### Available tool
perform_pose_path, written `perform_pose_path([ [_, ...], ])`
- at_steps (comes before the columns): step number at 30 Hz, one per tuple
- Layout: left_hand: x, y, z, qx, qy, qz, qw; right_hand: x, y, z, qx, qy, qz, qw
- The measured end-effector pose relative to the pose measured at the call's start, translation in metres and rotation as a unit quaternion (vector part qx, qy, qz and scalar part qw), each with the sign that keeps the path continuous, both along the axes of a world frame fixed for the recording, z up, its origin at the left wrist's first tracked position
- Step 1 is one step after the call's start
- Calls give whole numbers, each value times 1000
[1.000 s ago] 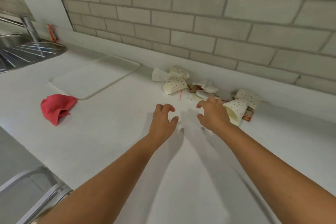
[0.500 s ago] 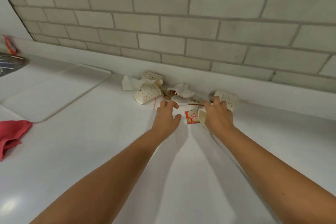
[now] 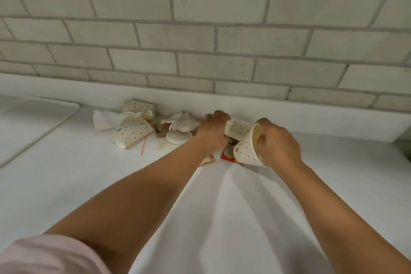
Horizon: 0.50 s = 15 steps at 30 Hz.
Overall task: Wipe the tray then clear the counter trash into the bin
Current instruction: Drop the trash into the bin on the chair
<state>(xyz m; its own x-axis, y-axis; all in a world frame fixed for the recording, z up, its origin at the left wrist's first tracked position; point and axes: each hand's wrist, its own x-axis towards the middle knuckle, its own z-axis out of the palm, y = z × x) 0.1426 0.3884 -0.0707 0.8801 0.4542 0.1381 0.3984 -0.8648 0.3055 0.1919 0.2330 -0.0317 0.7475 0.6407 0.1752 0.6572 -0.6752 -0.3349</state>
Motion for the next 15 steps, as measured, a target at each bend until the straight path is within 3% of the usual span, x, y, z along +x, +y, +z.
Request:
perform_pose_path([
  [5,46,-8,-13,76,81,-74,991,21,-17,-2,-49,63,-9,997],
  [8,55,-13,-18,171,152,-101,968,27,-23,-5,-48,85,-11,995],
  [11,55,-18,-18,255,150,-107,949,29,-24,-7,-50,100,-9,994],
  [15,49,-18,-13,259,115,-107,953,26,-22,-7,-53,113,-3,992],
])
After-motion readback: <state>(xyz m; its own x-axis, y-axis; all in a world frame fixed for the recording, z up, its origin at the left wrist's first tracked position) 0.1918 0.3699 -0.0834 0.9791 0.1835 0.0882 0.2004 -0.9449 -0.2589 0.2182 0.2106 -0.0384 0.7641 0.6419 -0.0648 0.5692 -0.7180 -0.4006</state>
